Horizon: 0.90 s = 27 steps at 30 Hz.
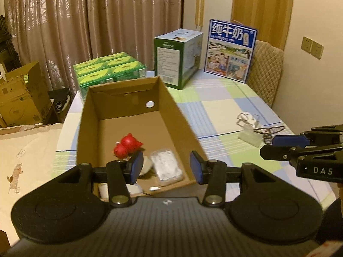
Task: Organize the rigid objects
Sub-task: 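Withdraw both tools from the box toward the cup and hair clip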
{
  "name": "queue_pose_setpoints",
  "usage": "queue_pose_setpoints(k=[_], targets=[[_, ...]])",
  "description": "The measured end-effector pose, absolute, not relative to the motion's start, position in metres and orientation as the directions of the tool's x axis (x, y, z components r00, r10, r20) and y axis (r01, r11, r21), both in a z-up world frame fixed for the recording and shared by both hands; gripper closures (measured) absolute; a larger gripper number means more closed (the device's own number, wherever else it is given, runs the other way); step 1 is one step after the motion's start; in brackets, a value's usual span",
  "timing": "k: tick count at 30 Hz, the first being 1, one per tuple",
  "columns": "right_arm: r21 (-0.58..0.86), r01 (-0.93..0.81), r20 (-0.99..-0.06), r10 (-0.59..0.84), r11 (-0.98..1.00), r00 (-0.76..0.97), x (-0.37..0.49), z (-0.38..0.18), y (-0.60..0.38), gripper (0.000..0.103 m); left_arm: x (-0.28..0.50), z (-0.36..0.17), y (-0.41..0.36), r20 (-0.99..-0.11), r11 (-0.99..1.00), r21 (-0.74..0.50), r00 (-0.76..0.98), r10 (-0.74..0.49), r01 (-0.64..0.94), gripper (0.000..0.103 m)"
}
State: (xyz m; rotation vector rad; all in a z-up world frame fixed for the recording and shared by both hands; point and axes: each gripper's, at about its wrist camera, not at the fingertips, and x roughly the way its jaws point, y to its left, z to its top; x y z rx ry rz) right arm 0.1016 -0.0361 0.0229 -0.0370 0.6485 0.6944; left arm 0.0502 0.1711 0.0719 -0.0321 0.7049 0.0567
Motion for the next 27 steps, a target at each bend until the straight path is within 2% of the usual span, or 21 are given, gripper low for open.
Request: queue_pose_setpoints(k=[7,8,10,13,20,27], targets=[[0.192,-0.544,-0.56,0.546,0.817,0.623,0.086,0.024,-0.084,0.07,0.04,0.076,0.138,-0.636,0.999,-0.024,0.772,0.007,-0.029,0.05],[0.193,-0.534,-0.559,0.54,0.823,0.63,0.084,0.023,-0.091,0.067,0.039,0.077,0.133,-0.635,1.0,-0.025,0.772,-0.001,-0.019,0.05],[0.193,-0.511,-0.558,0.522,0.838,0.645,0.08,0.021,-0.105,0.052,0.038,0.077,0.123,-0.633,1.0,-0.027,0.774,-0.015,-0.002,0.047],[0.2,-0.465,-0.557,0.491,0.862,0.67,0.074,0.016,-0.127,0.043,0.038,0.077,0.107,-0.63,0.999,-0.03,0.775,-0.04,0.028,0.042],[0.22,-0.38,-0.571,0.435,0.898,0.697,0.073,0.008,-0.172,0.036,0.048,0.073,0.076,-0.628,0.996,-0.022,0.774,-0.078,0.082,0.026],[0.236,-0.316,-0.572,0.394,0.919,0.719,0.082,0.004,-0.204,0.034,0.066,0.064,0.05,-0.629,0.994,-0.01,0.772,-0.088,0.105,0.02]])
